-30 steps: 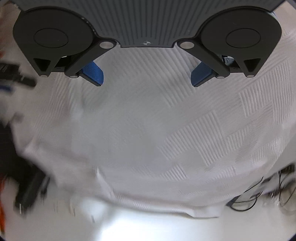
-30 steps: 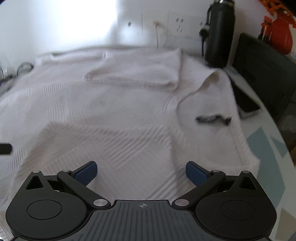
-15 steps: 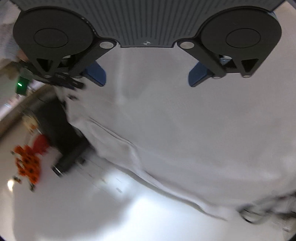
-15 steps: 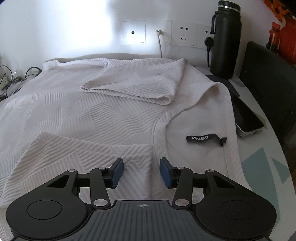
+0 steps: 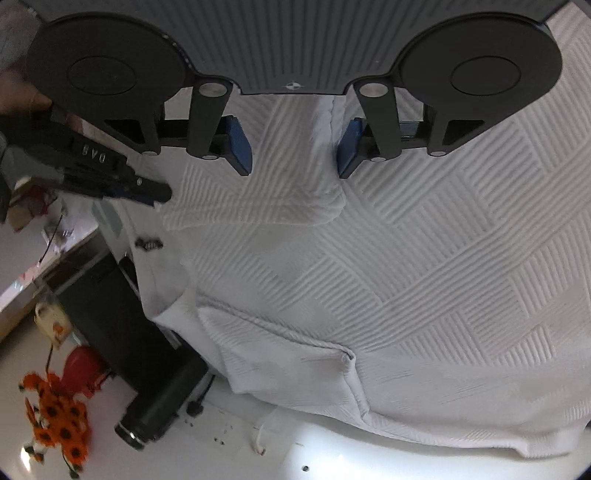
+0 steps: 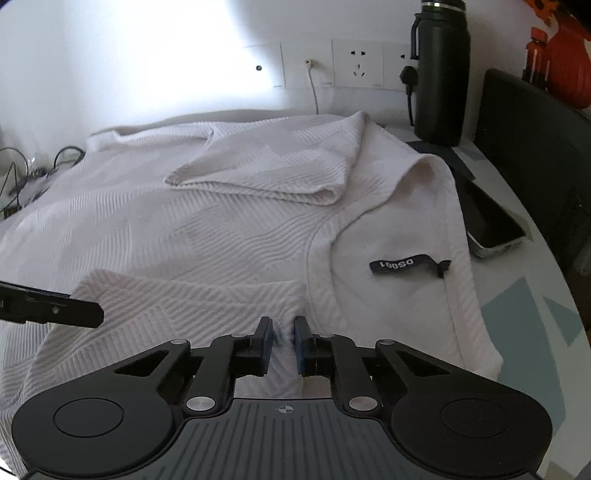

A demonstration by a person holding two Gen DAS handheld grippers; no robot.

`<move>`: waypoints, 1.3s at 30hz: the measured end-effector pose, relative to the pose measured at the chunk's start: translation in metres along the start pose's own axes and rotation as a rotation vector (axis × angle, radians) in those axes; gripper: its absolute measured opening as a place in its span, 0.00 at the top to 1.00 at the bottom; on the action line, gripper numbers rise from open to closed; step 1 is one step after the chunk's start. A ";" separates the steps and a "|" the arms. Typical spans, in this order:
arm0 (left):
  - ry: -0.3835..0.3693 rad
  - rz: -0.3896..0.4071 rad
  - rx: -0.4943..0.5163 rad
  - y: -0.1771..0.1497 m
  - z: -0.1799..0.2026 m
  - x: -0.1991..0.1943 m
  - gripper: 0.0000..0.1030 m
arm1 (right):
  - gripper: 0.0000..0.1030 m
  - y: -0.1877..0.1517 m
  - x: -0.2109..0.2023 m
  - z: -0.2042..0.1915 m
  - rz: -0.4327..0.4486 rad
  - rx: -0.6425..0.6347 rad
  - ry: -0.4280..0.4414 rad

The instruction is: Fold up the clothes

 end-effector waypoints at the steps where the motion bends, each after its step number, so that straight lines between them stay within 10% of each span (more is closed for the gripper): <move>1: -0.003 -0.005 -0.005 -0.001 -0.001 0.001 0.61 | 0.84 -0.001 0.002 0.001 -0.004 0.006 0.002; 5: -0.025 -0.010 -0.024 0.001 -0.001 0.000 0.91 | 0.97 0.001 0.001 0.002 0.009 0.019 0.025; 15: -0.061 0.082 -0.010 0.036 0.021 -0.017 0.92 | 0.98 0.037 -0.027 0.022 0.131 0.117 0.041; 33: 0.072 0.082 0.083 0.075 0.014 0.047 0.92 | 0.98 0.059 0.042 0.032 0.054 0.033 -0.092; 36: 0.078 0.072 0.114 0.074 0.013 0.052 0.88 | 0.98 0.056 0.048 0.034 0.044 0.030 -0.111; 39: 0.098 0.079 0.178 0.076 0.014 0.048 0.56 | 0.96 0.055 0.049 0.033 0.053 0.022 -0.127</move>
Point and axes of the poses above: each gripper's, at about its wrist camera, not at the fingertips, and x roughly the way its jaws point, z to its right, y to its top, the point moved 9 cm from there along x, roughly the way its jaws point, and after that the axes turned 3 degrees about -x, right-handed, at the moved point
